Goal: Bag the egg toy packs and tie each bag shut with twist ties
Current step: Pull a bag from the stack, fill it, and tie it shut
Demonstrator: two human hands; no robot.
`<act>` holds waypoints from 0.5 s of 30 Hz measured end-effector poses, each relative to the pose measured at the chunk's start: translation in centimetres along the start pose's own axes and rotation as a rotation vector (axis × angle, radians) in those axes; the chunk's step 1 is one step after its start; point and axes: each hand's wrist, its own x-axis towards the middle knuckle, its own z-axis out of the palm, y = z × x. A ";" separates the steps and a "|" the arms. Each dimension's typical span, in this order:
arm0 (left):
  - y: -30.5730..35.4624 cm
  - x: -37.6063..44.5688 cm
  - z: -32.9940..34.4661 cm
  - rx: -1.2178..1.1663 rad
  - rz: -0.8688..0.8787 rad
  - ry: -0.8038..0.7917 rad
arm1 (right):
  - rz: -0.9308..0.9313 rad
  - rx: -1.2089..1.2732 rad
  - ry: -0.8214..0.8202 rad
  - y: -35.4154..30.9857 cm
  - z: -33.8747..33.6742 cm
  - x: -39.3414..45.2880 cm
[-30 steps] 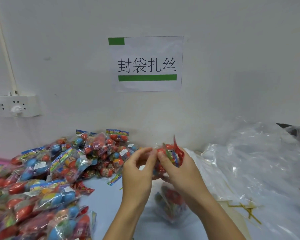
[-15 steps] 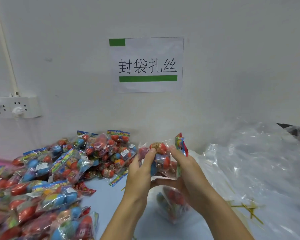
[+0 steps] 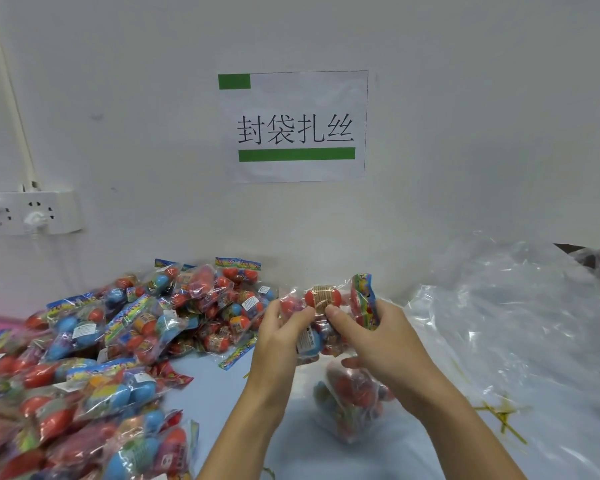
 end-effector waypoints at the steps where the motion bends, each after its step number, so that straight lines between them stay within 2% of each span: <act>1: 0.0 0.1 -0.2 -0.023 -0.024 0.003 | -0.010 -0.024 0.002 0.0 0.0 0.0; 4: -0.1 0.1 0.2 -0.034 -0.039 0.080 | -0.069 -0.044 -0.041 -0.1 0.6 -0.3; 8: -0.3 0.3 0.7 -0.035 0.092 0.263 | -0.124 -0.052 -0.111 -0.2 1.2 -0.5; 11: -0.2 0.1 0.8 0.015 0.217 0.256 | -0.080 0.086 -0.129 -0.2 1.2 -0.4; 15: -0.4 -0.5 1.8 0.188 0.338 0.198 | -0.043 0.232 -0.048 0.3 2.1 -0.3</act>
